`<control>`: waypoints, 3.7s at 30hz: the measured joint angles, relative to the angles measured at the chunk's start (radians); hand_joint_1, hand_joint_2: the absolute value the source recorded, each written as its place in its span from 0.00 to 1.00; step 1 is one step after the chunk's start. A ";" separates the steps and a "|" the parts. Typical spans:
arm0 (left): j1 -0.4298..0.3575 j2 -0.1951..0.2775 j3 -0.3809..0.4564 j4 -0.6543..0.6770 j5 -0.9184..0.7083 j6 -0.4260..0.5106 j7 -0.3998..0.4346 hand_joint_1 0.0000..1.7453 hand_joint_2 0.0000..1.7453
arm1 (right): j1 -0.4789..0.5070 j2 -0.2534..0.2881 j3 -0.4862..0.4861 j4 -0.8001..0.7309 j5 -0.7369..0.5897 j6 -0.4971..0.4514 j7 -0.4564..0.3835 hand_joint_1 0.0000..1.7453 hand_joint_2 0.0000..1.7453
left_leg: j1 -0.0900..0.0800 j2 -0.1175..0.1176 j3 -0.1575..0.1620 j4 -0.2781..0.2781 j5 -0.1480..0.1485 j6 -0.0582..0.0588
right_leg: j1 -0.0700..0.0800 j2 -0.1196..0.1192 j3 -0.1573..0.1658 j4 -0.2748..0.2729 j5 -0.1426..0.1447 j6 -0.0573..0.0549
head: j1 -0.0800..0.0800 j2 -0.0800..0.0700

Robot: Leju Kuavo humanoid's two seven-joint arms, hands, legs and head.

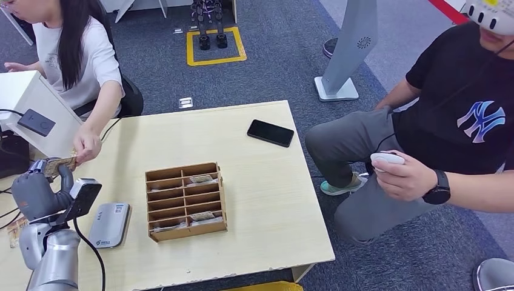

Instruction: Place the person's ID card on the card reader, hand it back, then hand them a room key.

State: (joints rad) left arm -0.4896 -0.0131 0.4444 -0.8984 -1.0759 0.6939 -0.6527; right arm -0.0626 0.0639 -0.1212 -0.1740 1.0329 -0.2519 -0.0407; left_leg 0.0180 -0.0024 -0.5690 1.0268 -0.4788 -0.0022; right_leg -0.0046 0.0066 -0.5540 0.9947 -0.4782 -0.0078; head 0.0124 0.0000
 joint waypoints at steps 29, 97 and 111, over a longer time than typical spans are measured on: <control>0.036 0.038 -0.263 -0.013 0.398 -0.046 0.027 0.00 1.00 | 0.000 0.002 -0.054 0.000 0.032 -0.011 -0.015 0.00 0.00 | 0.000 0.000 -0.001 0.000 0.000 0.000 | 0.000 0.000 0.000 0.000 0.000 0.000 | 0.000 0.000; 0.776 0.153 -0.854 -0.699 -0.420 0.008 0.485 0.00 1.00 | 0.015 0.011 -0.263 -0.006 0.055 -0.050 0.006 0.00 0.00 | -0.002 -0.003 0.000 0.001 -0.004 0.003 | -0.001 -0.003 0.002 -0.001 -0.004 0.003 | -0.001 0.000; 0.743 0.070 -0.746 -0.616 -0.388 0.009 0.400 0.00 1.00 | 0.015 0.011 -0.283 -0.006 0.069 -0.047 -0.002 0.00 0.00 | -0.002 -0.002 -0.001 0.001 -0.004 0.003 | -0.001 -0.003 0.002 -0.001 -0.004 0.003 | -0.001 0.000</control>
State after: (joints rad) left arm 0.2529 0.0573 -0.3014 -1.5139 -1.4641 0.7027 -0.2528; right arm -0.0473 0.0752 -0.4042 -0.1804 1.1017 -0.2991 -0.0427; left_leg 0.0157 -0.0048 -0.5695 1.0275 -0.4831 0.0011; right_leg -0.0058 0.0033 -0.5521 0.9935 -0.4822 -0.0044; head 0.0116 0.0000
